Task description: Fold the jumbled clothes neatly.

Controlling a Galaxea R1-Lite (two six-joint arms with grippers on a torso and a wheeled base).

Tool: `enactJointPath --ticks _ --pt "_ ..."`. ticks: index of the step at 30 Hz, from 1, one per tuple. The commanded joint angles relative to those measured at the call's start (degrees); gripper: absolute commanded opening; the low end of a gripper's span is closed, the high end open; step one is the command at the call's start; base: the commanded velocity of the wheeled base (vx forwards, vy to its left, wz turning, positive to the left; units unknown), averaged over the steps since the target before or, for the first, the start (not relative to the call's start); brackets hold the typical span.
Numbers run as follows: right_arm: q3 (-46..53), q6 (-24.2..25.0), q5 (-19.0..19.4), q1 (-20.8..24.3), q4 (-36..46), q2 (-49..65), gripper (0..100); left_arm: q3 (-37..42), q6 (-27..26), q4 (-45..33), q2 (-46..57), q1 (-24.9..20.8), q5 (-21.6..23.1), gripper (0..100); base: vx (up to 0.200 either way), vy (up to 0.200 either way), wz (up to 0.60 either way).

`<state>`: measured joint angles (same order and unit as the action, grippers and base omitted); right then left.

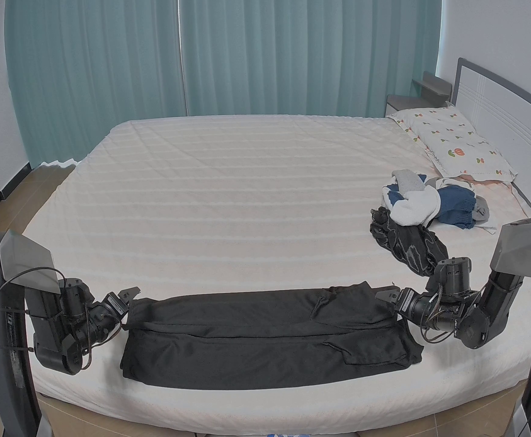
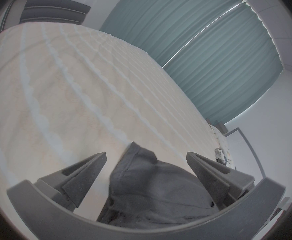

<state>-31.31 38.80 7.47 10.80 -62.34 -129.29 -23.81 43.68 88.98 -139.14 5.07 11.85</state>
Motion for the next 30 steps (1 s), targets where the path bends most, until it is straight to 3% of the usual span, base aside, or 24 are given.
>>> enactJointPath --ticks 1,7,8,14,29,30 --pt "2.21 2.95 -1.85 0.98 0.38 4.66 100 3.77 -1.23 0.93 2.91 -0.33 -1.92 100 0.000 0.000 0.00" --pt "4.94 6.90 -4.13 2.21 -0.15 5.72 100 6.14 -2.46 -3.73 6.52 -3.14 -5.35 100 0.000 0.000 0.00" --pt "5.64 8.92 -4.57 2.82 -0.15 6.69 100 5.61 -2.46 -7.59 8.01 -5.25 -8.77 100 0.000 0.000 0.00" --pt "7.84 11.38 -4.66 3.79 -0.15 8.09 100 4.82 -2.55 -14.27 8.63 -8.59 -13.96 100 0.000 0.000 0.00" --pt "11.79 11.56 -5.98 5.90 -2.34 8.53 100 2.10 -2.11 -14.98 6.34 -8.67 -15.45 100 0.000 0.000 0.00" --pt "12.06 11.56 -5.98 5.90 -2.26 8.53 100 2.10 -2.11 -14.98 6.34 -8.67 -15.54 0 0.000 0.000 0.00"
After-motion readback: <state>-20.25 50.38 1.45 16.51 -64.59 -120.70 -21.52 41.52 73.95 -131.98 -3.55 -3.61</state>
